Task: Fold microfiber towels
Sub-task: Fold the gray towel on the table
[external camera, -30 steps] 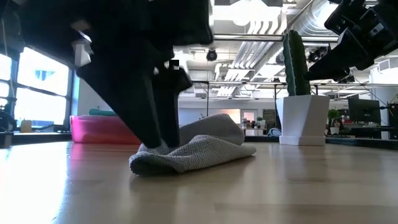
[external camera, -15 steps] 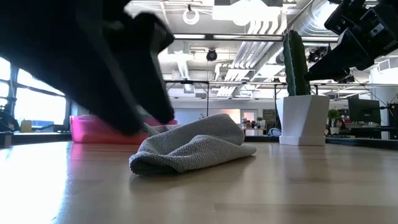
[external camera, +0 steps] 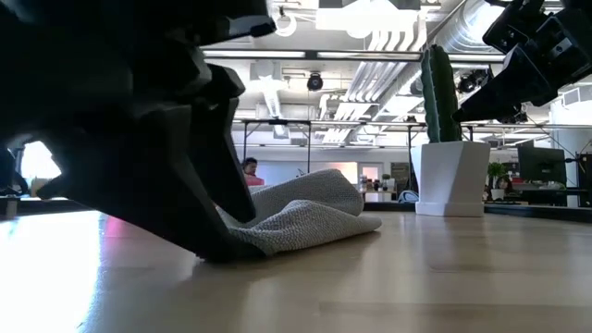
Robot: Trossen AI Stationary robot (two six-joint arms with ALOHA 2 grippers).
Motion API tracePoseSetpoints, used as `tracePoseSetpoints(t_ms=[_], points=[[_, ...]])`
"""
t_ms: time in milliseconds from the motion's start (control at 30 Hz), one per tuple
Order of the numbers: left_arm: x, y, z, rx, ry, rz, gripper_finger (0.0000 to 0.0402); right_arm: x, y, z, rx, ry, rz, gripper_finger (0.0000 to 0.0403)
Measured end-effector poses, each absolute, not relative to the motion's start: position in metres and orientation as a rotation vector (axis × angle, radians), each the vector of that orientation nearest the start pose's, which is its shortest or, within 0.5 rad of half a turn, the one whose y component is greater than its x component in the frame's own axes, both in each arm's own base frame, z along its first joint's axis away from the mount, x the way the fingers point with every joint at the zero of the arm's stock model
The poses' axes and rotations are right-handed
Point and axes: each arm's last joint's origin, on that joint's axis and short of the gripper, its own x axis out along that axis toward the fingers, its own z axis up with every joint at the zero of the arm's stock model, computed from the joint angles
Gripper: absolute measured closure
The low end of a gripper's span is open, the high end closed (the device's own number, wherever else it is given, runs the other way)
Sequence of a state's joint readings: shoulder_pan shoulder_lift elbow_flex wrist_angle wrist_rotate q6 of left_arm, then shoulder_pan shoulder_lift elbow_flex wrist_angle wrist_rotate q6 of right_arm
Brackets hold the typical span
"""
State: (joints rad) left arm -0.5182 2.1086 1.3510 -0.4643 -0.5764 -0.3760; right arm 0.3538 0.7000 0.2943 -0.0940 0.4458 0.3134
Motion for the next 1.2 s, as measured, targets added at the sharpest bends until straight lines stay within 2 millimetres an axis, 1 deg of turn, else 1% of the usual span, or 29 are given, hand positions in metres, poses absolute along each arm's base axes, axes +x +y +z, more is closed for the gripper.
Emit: tracePoseSetpoints(t_ms=[133,200,267,333,533,567,633,733,833,1033,1200], points=[[0.360,-0.187,0.117,0.290,0.998,0.275,0.0194,0.144,0.040,0.187,0.113,0.441,-0.160,0.0236],[0.360,-0.187,0.117,0.285,0.995,0.276,0.0208,0.144,0.040,0.187,0.113,0.441,-0.160,0.0236],[0.361,-0.187,0.116,0.285,0.990,0.275,0.0231,0.144,0.040,0.187,0.112,0.443,-0.161,0.0236],[0.361,-0.188,0.116,0.295,0.986,0.268,0.0265,0.144,0.040,0.187,0.112,0.443,-0.160,0.0236],[0.364,-0.185,0.116,0.328,0.977,0.263,0.0383,0.144,0.040,0.187,0.112,0.443,-0.161,0.0236],[0.365,-0.184,0.117,0.328,0.981,0.264,0.0391,0.144,0.040,0.187,0.112,0.443,-0.161,0.0236],[0.369,-0.184,0.123,0.322,0.975,0.262,0.0389,0.144,0.040,0.187,0.112,0.443,-0.161,0.0236],[0.381,-0.186,0.144,0.361,0.952,0.246,0.0385,0.144,0.040,0.187,0.111,0.444,-0.161,0.0236],[0.394,-0.185,0.171,0.443,0.945,0.244,0.0396,0.144,0.040,0.187,0.111,0.445,-0.161,0.0236],[0.418,-0.175,0.236,0.525,0.891,0.227,0.0397,0.144,0.040,0.186,0.110,0.447,-0.162,0.0236],[0.429,-0.161,0.289,0.576,0.824,0.291,0.0400,0.144,0.040,0.186,0.110,0.447,-0.162,0.0236]])
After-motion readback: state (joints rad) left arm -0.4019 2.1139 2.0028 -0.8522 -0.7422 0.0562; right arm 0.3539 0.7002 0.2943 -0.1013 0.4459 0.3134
